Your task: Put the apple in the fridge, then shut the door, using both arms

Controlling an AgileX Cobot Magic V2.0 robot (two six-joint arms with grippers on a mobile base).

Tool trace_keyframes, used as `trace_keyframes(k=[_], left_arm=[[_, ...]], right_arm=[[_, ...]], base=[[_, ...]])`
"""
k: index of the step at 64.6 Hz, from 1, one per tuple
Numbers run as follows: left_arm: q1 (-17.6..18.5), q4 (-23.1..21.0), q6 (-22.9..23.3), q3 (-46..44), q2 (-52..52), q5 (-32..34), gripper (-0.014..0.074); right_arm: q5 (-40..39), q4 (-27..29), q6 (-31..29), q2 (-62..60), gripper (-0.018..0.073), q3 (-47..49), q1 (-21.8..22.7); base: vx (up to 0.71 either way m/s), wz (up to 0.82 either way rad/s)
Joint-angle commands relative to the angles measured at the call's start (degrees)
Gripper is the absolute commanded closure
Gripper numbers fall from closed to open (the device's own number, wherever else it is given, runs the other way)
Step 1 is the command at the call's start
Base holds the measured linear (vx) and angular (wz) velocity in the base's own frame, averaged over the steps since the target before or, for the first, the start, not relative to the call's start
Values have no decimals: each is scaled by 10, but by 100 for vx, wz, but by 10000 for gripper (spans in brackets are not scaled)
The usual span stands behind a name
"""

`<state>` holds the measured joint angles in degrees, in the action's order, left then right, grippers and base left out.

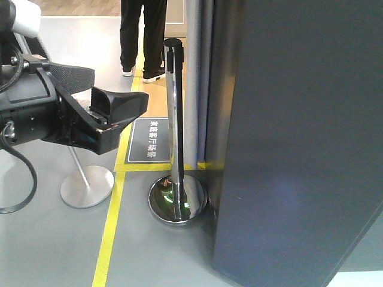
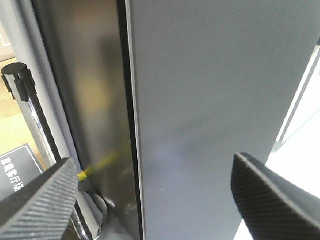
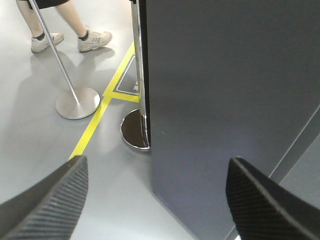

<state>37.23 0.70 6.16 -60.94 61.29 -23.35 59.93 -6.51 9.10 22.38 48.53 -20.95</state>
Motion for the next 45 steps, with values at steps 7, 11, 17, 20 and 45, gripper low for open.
trace_keyframes(k=[7, 11, 17, 20, 45], left_arm=[[0, -2, 3, -16, -10, 37, 3], [0, -2, 3, -16, -10, 37, 3], [0, -2, 3, -16, -10, 36, 3], [0, -2, 3, -16, -10, 36, 3], [0, -2, 3, -16, -10, 34, 3]], right_arm=[[-44, -5, 0, 7, 15, 12, 2], [-49, 10, 1, 7, 15, 12, 2], [-53, 24, 1, 8, 15, 12, 2], [-58, 20, 1, 11, 15, 12, 2], [-211, -127, 68, 106, 15, 12, 2]], base=[[0, 0], [0, 0], [0, 0], [0, 0], [0, 0]])
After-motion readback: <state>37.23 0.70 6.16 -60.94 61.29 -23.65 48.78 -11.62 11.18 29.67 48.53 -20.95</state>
